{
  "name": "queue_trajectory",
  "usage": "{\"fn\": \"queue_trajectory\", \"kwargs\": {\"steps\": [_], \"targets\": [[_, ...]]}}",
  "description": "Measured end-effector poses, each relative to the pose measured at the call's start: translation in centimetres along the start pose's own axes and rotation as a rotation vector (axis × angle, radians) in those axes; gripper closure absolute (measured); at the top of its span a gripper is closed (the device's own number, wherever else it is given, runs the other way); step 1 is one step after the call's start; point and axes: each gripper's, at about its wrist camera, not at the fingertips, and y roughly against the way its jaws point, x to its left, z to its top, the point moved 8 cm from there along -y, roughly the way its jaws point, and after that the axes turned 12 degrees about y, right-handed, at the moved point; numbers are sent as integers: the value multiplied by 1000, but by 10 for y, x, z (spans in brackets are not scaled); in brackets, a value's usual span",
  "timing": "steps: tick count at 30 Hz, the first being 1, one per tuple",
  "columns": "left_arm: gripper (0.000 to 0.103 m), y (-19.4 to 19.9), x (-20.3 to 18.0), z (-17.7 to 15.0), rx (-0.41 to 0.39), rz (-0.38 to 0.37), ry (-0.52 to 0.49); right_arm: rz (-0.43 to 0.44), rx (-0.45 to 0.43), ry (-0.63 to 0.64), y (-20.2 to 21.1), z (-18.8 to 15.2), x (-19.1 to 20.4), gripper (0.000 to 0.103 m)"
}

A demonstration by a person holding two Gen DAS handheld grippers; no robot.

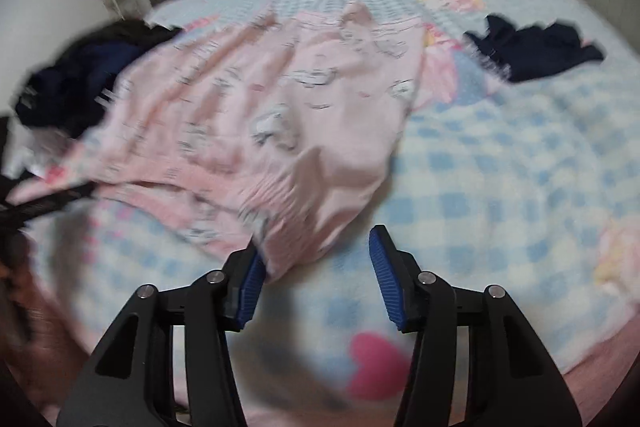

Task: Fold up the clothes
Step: 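Grasp the pants cuff with the right gripper and lift it slightly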

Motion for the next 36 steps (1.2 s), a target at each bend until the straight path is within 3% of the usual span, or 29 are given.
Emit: {"fn": "queue_trajectory", "kwargs": {"steps": [3,5,9,15,18,20,23,25,26,28,30,34,36], "targets": [[60,0,-6,9,-19,61,-44,-37,-16,-8,7,0,-6,77],[84,8,-14,14,-30,18,-37,-84,-40,20,18,3,-6,82],[96,38,-32,9,-79,-20,-79,-201,-78,91,37,6,-4,90],[96,70,-22,-19,-43,-102,-60,-215,-63,96,57,-15,-2,92],[96,62,-16,-32,5,-132,-46,-188,-40,70,55,-22,-5,92],[96,46,-15,-48,75,-113,-65,-163,-17,61,50,-24,-5,92],[88,36,-7,-53,124,-115,-26,-113,32,53,41,-29,3,86],[62,48,-1,-43,77,-97,-18,-120,-39,47,57,-23,4,85],[53,55,1,-37,50,-85,-17,-125,-89,41,68,-19,3,76],[53,72,1,-27,0,-129,-9,-134,-197,24,90,-8,2,58],[53,78,-5,-19,-27,-176,-19,-137,-268,12,104,0,2,53],[55,79,-32,-9,-89,-195,-120,-101,-191,20,76,7,10,53],[55,68,-34,-11,-63,-173,-127,-83,-152,24,62,11,13,53]]}}
